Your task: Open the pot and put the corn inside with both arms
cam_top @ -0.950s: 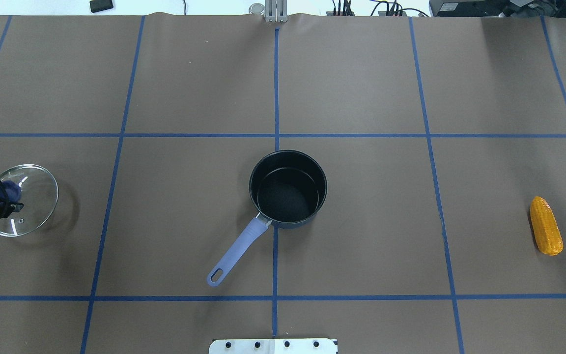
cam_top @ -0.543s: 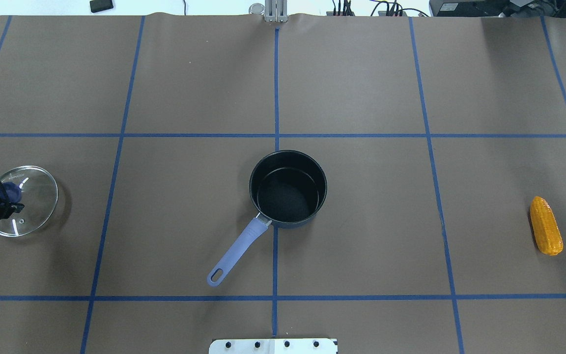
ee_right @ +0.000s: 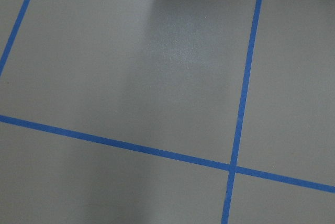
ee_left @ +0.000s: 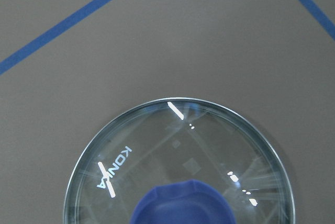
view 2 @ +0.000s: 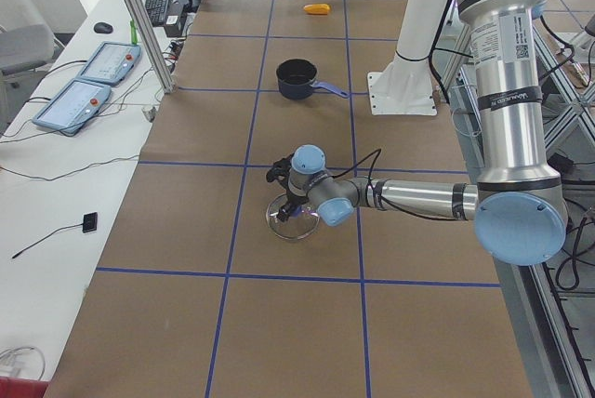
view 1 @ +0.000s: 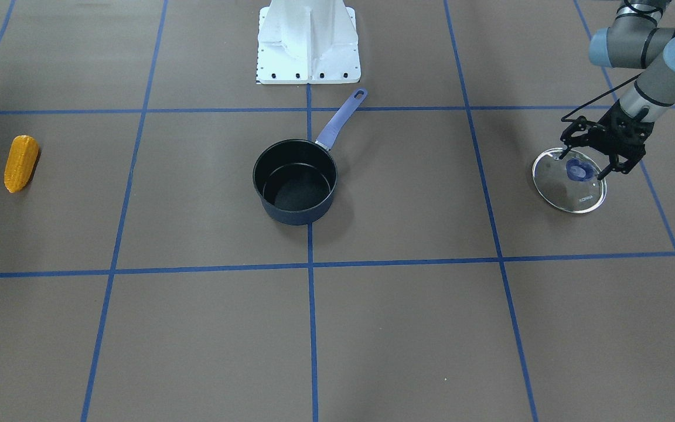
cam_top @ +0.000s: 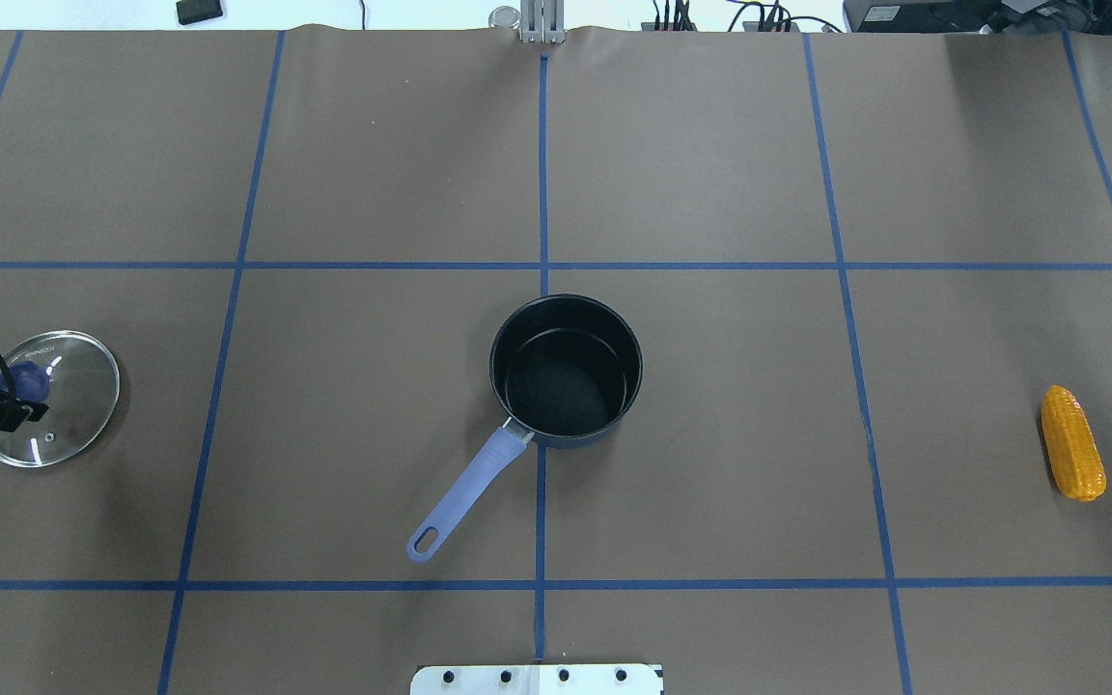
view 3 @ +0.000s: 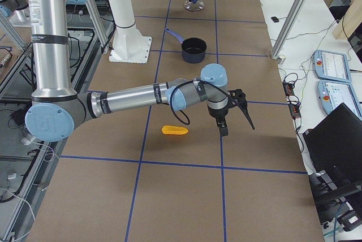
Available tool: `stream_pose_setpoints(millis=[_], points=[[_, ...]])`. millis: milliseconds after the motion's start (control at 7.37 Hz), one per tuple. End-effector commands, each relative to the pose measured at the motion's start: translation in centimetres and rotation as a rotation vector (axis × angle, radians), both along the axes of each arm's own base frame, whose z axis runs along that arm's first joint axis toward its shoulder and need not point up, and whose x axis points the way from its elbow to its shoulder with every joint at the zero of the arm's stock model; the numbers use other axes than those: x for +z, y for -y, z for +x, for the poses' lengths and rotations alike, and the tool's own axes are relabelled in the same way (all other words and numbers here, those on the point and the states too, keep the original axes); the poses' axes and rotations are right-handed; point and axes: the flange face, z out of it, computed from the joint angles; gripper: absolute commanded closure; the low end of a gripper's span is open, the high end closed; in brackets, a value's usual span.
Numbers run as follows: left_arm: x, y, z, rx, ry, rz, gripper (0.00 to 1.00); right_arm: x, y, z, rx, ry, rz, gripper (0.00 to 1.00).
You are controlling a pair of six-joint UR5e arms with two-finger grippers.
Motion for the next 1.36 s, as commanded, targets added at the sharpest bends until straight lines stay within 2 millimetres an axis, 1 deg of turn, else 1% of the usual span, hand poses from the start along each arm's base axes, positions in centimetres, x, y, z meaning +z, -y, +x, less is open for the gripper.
stream_pose_setpoints(millis=[0,136,271,407,543,679,814,950,1086,1221], points=[[-1.4,5.1,-8.4,-0.114,-0.004,-0.126,0.01,0.0,0.0,-0.1,0.008,0.005,-0.011,0.0],[-1.0,6.6,-12.7,-0.12,0.047,-0.129,0.01,-0.1,0.0,-0.5,0.009,0.008,-0.018,0.0],[-1.5,8.3,-16.9,-0.123,0.07,-0.146,0.01,-0.1,0.0,-1.0,0.012,0.011,-0.029,0.0],[-0.3,8.2,-20.9,-0.116,0.096,-0.194,0.01,-0.5,-0.1,-2.0,0.027,0.023,-0.051,0.0],[0.7,7.7,-24.5,-0.17,0.104,-0.306,0.01,-1.9,-0.5,-3.2,0.051,0.047,-0.058,0.0],[1.3,7.2,-25.1,-0.179,0.106,-0.35,0.01,-2.4,-1.9,-5.5,0.069,0.079,-0.08,0.0],[0.5,6.9,-25.3,-0.183,0.102,-0.303,0.01,-1.8,-3.7,-8.7,0.088,0.113,-0.098,0.0],[0.8,6.9,-25.3,-0.185,0.103,-0.302,0.01,-0.5,-6.5,-11.6,0.122,0.142,-0.103,0.0],[0.7,6.9,-25.2,-0.184,0.101,-0.3,0.01,1.7,-10.2,-14.0,0.16,0.139,-0.103,0.0],[0.6,6.8,-25.2,-0.183,0.1,-0.297,0.01,3.3,-13.3,-15.6,0.17,0.123,-0.096,0.0]])
